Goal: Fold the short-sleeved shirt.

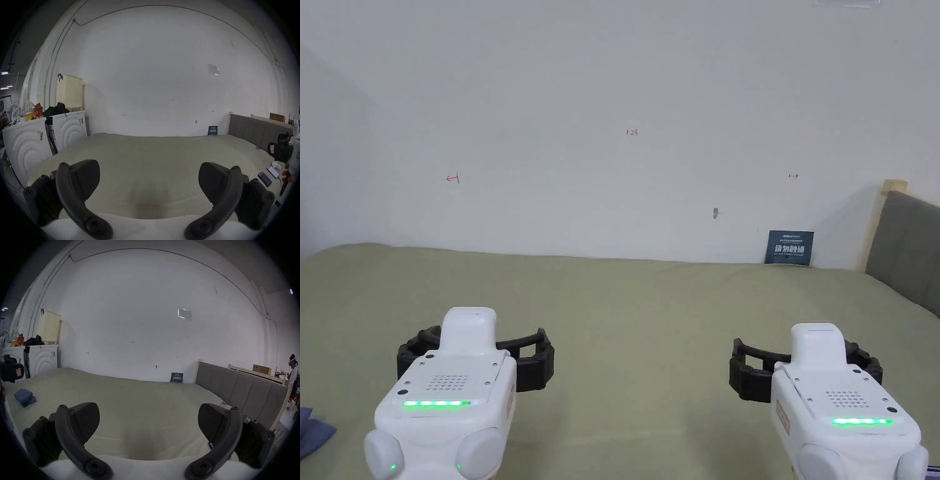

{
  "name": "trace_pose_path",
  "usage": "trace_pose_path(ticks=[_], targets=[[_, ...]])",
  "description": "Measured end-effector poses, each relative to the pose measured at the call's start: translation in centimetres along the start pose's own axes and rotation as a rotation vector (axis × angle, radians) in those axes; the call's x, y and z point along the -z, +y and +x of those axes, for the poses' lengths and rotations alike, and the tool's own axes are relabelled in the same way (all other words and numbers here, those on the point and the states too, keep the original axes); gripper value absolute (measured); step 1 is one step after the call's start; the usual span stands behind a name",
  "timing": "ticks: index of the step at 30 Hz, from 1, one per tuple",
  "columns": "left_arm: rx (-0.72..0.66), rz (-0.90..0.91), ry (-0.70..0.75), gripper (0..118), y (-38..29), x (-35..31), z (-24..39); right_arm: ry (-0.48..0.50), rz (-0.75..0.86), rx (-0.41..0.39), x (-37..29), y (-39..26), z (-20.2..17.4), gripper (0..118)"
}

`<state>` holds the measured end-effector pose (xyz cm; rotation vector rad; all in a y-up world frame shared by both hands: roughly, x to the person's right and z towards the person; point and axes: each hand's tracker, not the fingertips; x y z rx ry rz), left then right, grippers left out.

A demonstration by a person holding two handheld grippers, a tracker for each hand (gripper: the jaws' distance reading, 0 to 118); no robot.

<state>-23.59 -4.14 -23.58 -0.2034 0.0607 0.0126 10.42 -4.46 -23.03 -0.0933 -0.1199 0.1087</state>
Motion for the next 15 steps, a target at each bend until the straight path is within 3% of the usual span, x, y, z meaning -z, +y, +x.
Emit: trace_pose_path(ticks=[11,15], targets=[[0.035,0.048,-0.001,118,-0.1,-0.6,0.8,-0.008,-0.018,0.072,0.0,0.0,0.9,118],[0.054,0.057,0.032,118,-0.3,-0.4,1.3,-0.016,-0.003,0.011,0.2,0.2,0.3,118]])
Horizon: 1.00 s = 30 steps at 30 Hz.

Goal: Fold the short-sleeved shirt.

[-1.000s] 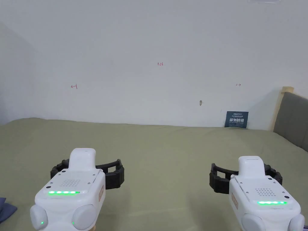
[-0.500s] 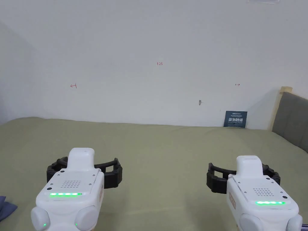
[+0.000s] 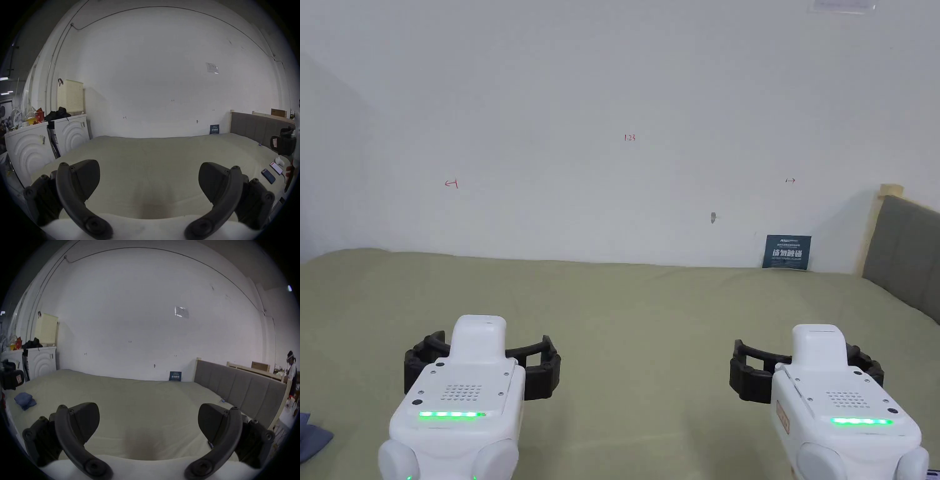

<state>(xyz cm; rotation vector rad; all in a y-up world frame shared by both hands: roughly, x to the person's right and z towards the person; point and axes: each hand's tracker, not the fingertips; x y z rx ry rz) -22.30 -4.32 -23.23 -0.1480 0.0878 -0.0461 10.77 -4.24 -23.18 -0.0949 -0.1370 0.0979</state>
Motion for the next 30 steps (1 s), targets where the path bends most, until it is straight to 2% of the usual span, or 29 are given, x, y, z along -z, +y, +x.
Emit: trace_pose_path(ticks=[6,23,30], targets=[[-0.026,-0.005,0.008,118,0.4,0.0,0.1,0.021,-0.007,-0.014,0.1,-0.1,-0.3,118],[-0.060,0.008,-0.018,118,1.8,0.9,-0.8,0.070,0.012,0.057,0.5,1.1,0.7,118],[-0.048,-0.032,0.025,118,2.3,1.7,-1.0,0.043,0.044,0.047,0.6,2.0,0.9,118]])
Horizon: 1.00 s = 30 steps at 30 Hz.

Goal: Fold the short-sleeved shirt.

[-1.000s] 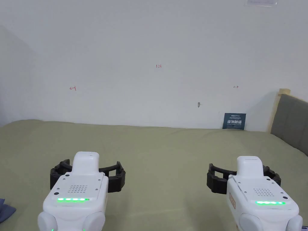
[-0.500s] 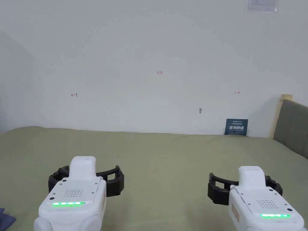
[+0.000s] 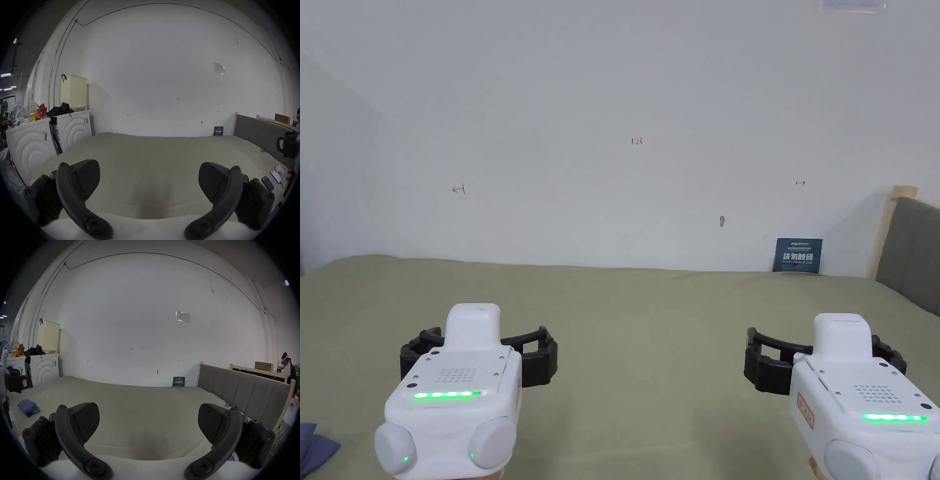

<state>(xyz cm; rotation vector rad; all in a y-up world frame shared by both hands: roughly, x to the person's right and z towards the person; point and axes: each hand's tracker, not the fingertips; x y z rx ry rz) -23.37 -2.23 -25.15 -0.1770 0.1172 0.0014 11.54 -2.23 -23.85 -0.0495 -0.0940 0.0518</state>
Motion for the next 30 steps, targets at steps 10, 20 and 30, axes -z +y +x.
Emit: trace_pose_path(ticks=[10,20,30], targets=[[-0.039,0.035,-0.015,118,0.7,-0.3,-1.1,-0.021,0.001,0.014,0.7,0.3,0.4,118],[-0.028,0.007,-0.023,118,-0.1,0.0,-0.8,0.015,-0.053,0.004,0.8,-0.2,0.7,118],[-0.049,-0.026,-0.048,118,-0.2,0.0,-0.8,0.020,-0.061,0.066,0.5,0.4,1.0,118]])
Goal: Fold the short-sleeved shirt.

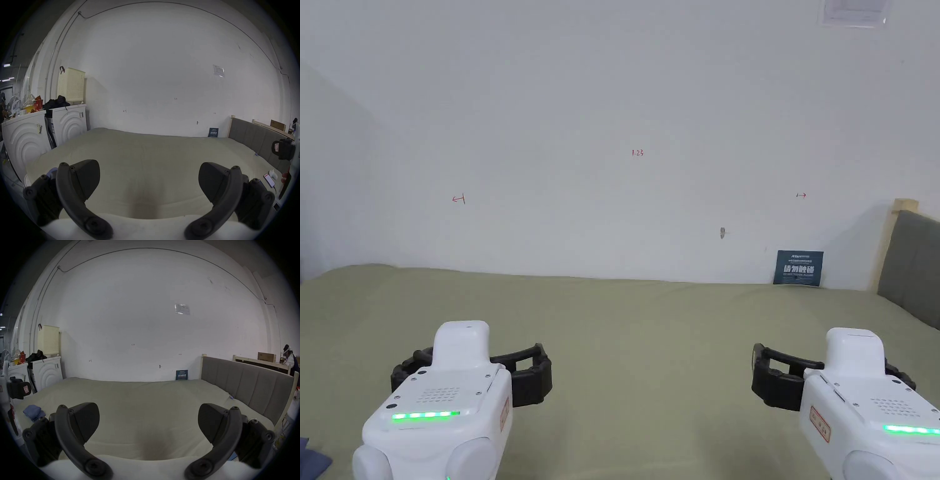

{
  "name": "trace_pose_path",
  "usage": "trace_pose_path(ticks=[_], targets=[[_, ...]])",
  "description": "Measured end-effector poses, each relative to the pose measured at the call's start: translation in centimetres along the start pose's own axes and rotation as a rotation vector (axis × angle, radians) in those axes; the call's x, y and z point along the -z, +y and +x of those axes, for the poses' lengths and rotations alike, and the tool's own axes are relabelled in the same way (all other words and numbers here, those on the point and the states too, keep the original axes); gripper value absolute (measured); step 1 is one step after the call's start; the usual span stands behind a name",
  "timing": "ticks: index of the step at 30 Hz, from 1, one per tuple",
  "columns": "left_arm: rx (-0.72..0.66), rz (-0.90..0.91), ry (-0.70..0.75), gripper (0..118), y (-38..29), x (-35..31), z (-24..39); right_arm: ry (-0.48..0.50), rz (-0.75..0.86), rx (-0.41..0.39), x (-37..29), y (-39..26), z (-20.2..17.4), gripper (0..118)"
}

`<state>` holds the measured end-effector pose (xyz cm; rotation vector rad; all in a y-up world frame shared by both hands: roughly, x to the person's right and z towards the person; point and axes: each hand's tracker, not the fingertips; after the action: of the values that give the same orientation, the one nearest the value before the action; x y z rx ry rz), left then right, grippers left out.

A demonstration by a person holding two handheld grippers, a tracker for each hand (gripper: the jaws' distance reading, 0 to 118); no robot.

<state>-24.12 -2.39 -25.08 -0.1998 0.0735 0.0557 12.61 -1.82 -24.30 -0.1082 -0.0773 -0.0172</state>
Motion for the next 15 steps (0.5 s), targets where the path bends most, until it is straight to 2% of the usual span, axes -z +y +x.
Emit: trace_pose_path(ticks=[3,6,9,13,15], targets=[[0.002,0.001,-0.002,118,0.2,0.0,0.1,-0.002,-0.030,0.051,0.0,0.2,0.1,118],[-0.006,-0.011,-0.001,118,0.3,0.0,0.2,0.041,-0.054,0.083,0.1,0.0,0.4,118],[-0.008,-0.007,-0.007,118,0.3,-0.1,0.3,0.023,-0.089,0.070,0.4,-0.1,-0.1,118],[0.003,-0.009,-0.007,118,0.3,-0.1,0.3,-0.026,-0.148,0.013,1.0,0.0,-0.5,118],[0.002,-0.007,-0.010,118,0.3,-0.1,0.3,-0.027,-0.150,0.016,1.1,-0.1,-0.6,118]])
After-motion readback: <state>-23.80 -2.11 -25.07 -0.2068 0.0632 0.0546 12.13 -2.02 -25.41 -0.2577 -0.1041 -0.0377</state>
